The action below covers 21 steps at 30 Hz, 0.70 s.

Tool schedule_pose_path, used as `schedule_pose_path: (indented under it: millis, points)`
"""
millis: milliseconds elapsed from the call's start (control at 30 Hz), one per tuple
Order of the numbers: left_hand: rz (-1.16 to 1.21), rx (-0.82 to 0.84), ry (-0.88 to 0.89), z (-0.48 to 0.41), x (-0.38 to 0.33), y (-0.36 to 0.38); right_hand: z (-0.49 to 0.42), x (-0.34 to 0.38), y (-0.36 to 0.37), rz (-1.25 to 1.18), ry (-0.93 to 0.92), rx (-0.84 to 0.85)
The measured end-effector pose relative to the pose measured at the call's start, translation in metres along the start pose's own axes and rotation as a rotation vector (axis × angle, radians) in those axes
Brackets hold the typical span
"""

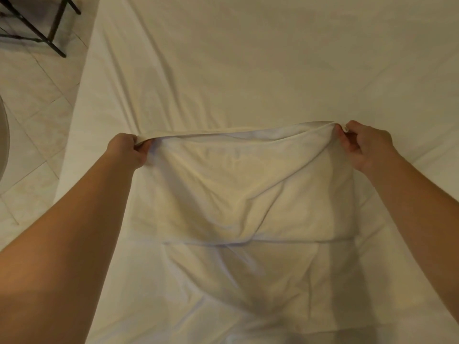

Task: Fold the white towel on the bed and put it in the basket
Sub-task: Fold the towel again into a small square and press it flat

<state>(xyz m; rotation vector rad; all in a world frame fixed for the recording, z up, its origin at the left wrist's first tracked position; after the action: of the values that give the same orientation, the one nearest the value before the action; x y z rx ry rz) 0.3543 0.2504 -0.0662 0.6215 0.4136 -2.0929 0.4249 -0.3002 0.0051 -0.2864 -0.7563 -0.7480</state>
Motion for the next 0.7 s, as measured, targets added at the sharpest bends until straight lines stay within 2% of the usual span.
schedule_pose_path:
  millis: [67, 200, 300, 400, 467, 567, 633, 700]
  points:
    - [0.062, -0.011, -0.076, -0.005, 0.003, -0.001, -0.005, 0.000, 0.001, 0.021, 0.004, 0.024]
    - [0.136, -0.024, -0.110, 0.007, 0.006, 0.003, -0.005, -0.003, 0.006, 0.093, -0.024, 0.078]
    - [0.132, 0.075, -0.086, 0.015, 0.012, 0.005, -0.004, -0.009, 0.006, 0.227, -0.063, 0.106]
    - [0.061, 0.066, 0.002, 0.024, 0.017, 0.002, 0.000, -0.015, 0.004, 0.362, -0.128, 0.135]
    - [-0.077, 0.015, 0.146, 0.030, 0.020, -0.002, 0.006, -0.021, 0.003, 0.485, -0.196, 0.165]
    - [-0.453, -0.087, 0.566, 0.047, 0.023, -0.009, 0.016, -0.030, -0.002, 0.715, -0.370, 0.184]
    - [-0.734, -0.075, 0.817, 0.064, 0.030, -0.008, 0.022, -0.039, -0.008, 0.803, -0.423, 0.207]
    - [-0.914, -0.012, 0.948, 0.075, 0.041, -0.004, 0.026, -0.048, -0.016, 0.855, -0.441, 0.216]
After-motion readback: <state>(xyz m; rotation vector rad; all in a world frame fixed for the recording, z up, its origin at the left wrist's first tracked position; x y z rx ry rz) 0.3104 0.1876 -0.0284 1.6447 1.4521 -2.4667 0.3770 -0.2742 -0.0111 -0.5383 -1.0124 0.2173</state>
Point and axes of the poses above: each hand's wrist, its own z-axis away from the middle knuckle, its own y-axis out of the palm, x = y × z, the point moved 5 cm from there along -z, towards the middle knuckle, and after that the axes turned 7 degrees about -x, right-handed, at the moved point
